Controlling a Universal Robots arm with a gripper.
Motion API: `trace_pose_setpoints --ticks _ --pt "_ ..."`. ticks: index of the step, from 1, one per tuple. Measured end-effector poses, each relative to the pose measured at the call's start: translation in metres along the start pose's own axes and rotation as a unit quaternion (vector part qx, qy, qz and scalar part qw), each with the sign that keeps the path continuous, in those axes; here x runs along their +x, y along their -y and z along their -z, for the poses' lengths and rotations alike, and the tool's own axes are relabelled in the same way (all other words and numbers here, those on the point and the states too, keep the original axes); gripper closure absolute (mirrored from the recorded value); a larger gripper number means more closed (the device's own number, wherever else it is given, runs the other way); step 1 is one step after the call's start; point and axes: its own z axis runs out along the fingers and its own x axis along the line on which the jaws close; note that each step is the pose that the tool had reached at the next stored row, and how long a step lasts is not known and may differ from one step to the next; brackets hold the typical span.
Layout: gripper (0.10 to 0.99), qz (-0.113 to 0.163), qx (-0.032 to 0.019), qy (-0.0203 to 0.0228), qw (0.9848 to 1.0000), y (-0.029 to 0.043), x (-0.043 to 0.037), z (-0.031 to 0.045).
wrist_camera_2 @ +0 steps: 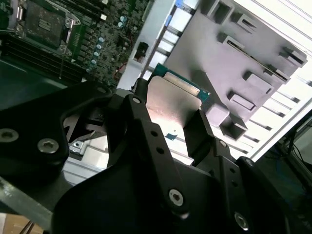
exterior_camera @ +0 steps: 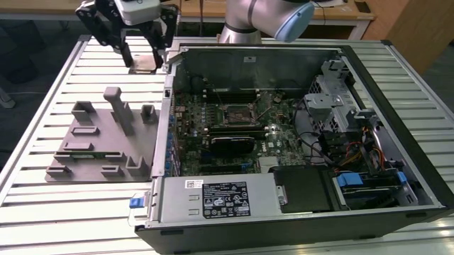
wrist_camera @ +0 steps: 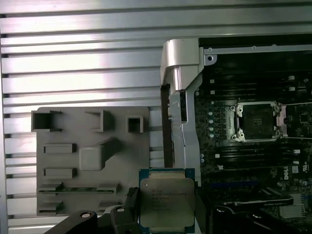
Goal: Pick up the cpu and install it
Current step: 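Pick up the cpu and move it towards the insertion slot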
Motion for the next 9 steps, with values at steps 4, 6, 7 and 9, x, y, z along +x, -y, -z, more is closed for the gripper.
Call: trace_pose_setpoints --ticks 4,6,7,9 --pt "0.545 0.000 0.0000 -0.0005 1.0000 -0.0007 -0.0111 -0.0002" --pt "0.545 0.000 0.0001 -0.0009 1.0000 -0.0011 -0.0169 -0.0002" --pt "0.545 0.000 0.0000 -0.0010 1.0000 -0.0013 -0.0200 -0.0003" --pt "0.545 0.000 0.0001 -0.0014 1.0000 -0.0017 -0.0263 -0.0004"
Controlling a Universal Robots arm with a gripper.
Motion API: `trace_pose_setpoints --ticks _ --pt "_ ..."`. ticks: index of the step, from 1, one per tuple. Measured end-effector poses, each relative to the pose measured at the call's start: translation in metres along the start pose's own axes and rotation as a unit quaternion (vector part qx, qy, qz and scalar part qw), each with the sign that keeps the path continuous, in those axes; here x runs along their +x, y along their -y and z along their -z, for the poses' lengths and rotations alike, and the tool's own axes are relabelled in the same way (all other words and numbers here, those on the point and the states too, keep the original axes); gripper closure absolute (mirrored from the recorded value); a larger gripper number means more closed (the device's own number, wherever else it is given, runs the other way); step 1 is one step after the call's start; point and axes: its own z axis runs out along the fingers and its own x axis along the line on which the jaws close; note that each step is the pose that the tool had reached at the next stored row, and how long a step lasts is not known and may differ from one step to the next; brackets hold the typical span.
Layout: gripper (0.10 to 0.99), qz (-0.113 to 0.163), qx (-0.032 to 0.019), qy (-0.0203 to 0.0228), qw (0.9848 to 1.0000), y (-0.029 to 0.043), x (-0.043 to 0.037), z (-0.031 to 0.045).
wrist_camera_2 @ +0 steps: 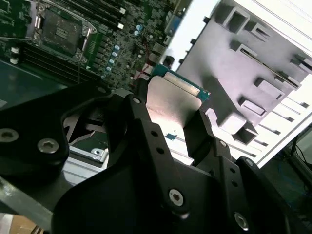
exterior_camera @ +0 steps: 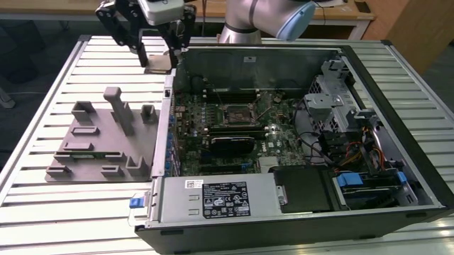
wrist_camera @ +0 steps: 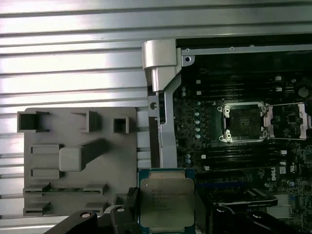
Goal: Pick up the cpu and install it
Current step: 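Pick up the cpu and move it towards the insertion slot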
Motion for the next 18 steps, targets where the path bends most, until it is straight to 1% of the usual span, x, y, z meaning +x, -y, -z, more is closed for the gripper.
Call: trace_pose_setpoints --ticks 9,18 --pt "0.545 0.000 0.0001 -0.0014 1.0000 -0.0019 -0.0279 -0.0004" --pt "0.545 0.000 0.0001 -0.0019 1.0000 -0.0034 -0.0511 -0.0007"
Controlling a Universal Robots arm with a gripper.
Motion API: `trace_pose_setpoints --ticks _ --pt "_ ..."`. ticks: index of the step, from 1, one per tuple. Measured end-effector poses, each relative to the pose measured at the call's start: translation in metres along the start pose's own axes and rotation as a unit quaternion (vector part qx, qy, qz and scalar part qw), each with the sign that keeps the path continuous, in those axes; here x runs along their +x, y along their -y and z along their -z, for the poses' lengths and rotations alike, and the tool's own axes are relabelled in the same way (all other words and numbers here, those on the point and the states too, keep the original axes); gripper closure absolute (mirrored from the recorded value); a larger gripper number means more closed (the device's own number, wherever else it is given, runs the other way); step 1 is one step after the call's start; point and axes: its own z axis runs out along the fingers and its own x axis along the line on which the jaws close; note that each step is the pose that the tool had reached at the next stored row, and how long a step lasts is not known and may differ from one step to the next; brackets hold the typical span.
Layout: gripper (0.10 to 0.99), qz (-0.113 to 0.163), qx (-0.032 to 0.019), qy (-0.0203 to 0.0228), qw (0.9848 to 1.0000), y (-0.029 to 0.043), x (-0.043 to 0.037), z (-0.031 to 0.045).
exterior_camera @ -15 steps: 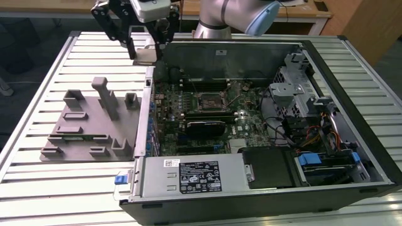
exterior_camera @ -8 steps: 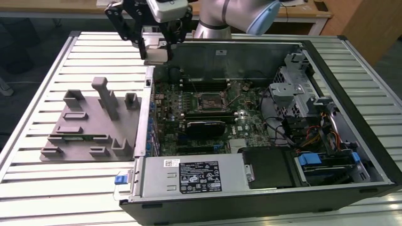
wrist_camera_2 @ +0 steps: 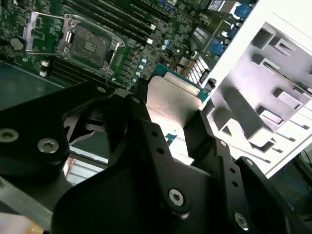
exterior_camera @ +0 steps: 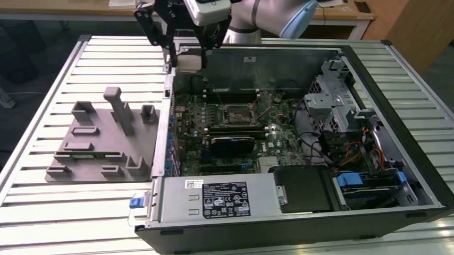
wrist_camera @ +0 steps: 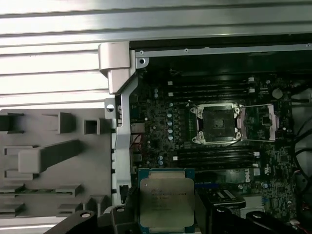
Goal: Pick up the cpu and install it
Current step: 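Pick up the cpu and move it towards the insertion slot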
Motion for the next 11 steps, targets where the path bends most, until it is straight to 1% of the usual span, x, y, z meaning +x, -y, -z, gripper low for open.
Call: trace_pose_setpoints --ticks 5,6,8,11 --pt "0.545 0.000 0.0000 -0.0002 1.0000 -0.0008 -0.0118 -0.0005" --pt "0.545 0.000 0.0000 -0.0002 1.0000 -0.0009 -0.0130 -0.0011" --pt "0.545 0.000 -0.0001 -0.0002 1.0000 -0.0009 -0.0151 -0.0032" --pt "0.545 0.000 0.0000 -0.0003 1.0000 -0.0012 -0.0206 -0.0077"
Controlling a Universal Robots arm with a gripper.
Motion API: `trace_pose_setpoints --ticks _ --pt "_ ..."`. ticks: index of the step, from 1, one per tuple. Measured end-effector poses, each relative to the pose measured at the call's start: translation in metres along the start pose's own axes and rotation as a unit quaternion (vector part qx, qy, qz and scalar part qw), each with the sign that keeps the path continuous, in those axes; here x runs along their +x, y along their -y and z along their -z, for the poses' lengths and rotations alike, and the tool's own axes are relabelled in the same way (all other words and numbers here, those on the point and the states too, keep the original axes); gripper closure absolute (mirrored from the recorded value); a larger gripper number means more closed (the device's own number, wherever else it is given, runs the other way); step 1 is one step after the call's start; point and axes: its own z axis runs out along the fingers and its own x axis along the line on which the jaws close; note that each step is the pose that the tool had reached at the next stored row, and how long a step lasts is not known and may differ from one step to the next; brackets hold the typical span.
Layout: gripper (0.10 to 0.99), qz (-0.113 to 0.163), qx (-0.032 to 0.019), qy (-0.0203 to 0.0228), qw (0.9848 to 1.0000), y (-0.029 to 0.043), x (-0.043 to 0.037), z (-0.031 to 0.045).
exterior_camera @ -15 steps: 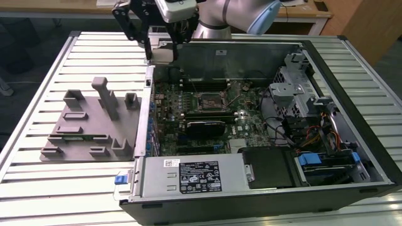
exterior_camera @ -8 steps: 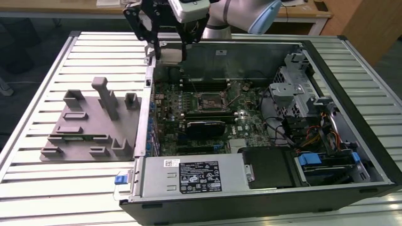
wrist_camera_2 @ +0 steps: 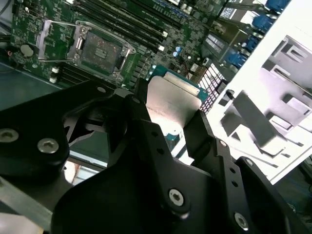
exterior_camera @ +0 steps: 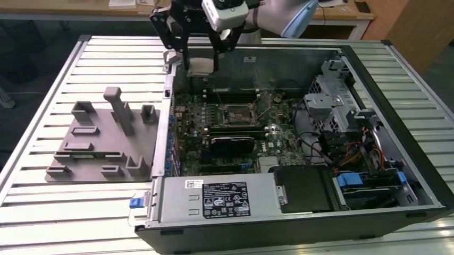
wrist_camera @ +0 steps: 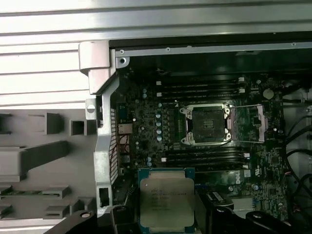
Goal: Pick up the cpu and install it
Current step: 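Pick up the cpu and move it towards the insertion slot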
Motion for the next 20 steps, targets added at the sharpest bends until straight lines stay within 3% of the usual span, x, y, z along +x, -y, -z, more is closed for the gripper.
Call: trace_pose_setpoints --ticks 12,20 --pt "0.545 0.000 0.0000 -0.0001 1.0000 -0.0025 -0.0304 -0.0155" --pt "0.545 0.000 0.0000 -0.0001 1.0000 -0.0043 -0.0451 -0.0222"
